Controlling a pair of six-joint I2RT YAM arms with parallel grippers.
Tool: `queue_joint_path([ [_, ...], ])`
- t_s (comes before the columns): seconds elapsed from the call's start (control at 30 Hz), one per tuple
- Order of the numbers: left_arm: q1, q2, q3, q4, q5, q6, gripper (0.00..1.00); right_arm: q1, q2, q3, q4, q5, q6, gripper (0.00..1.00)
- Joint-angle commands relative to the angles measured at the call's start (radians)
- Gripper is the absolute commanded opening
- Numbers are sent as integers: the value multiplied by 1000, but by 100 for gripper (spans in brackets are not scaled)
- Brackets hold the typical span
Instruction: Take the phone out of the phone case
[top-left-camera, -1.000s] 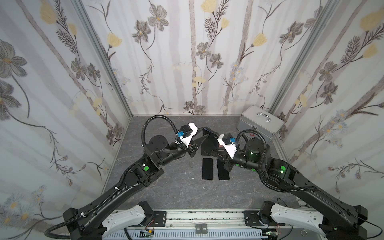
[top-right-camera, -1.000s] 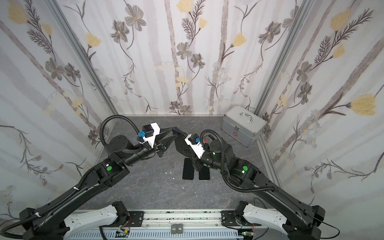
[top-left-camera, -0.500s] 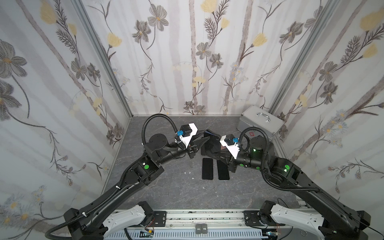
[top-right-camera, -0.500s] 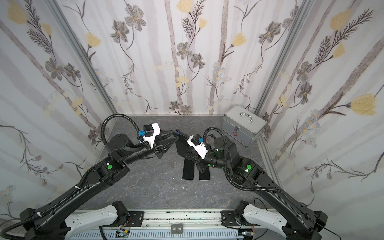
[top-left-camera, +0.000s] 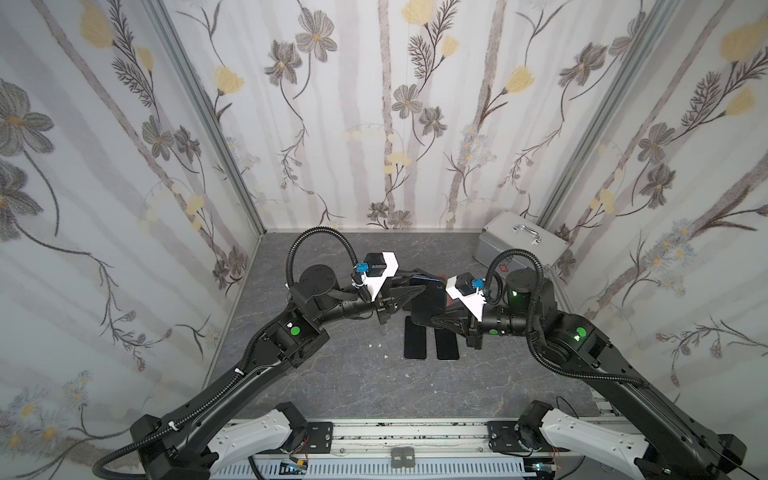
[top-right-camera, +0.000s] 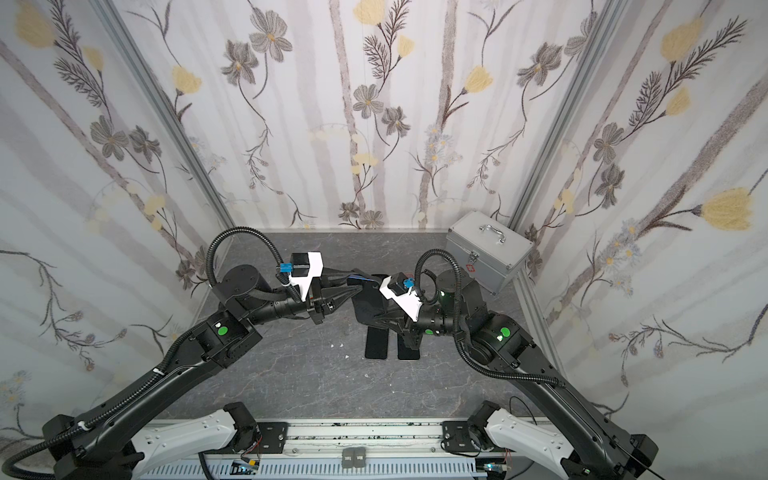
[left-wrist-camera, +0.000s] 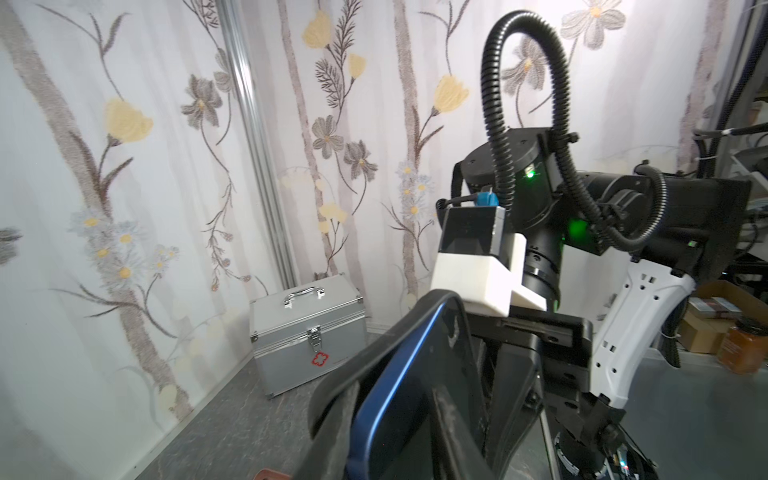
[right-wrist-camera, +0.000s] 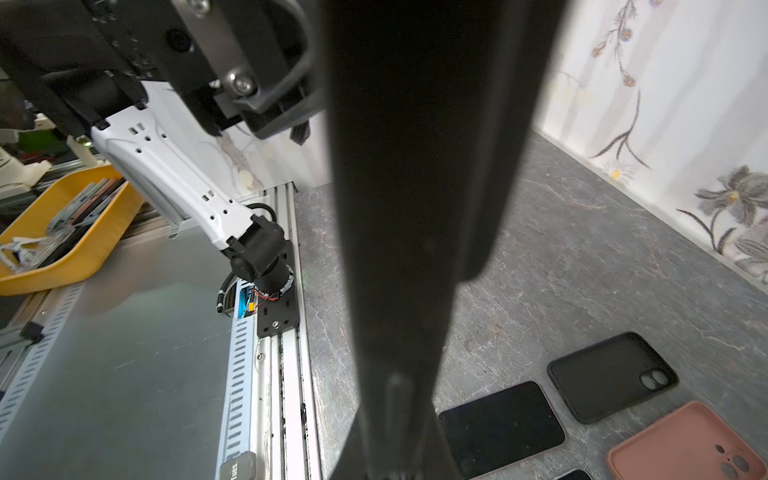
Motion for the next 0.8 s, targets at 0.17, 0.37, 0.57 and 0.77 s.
queue_joint_path([
  [0.17,-15,6,1,-83,387,-44,28,-44,6,-9,239,-110,4,0],
  [0.37,-14,-25,-32,-68,381,-70,27,-96,-50,-63,404,-150,101,0],
  [0.57,-15,-41,-60,-37,347,-91,29,-104,-83,-108,560,-173,190,0],
  [0.77,-13,-46,-142,191,327,-209,29,-104,-96,-188,776,-199,324,0],
])
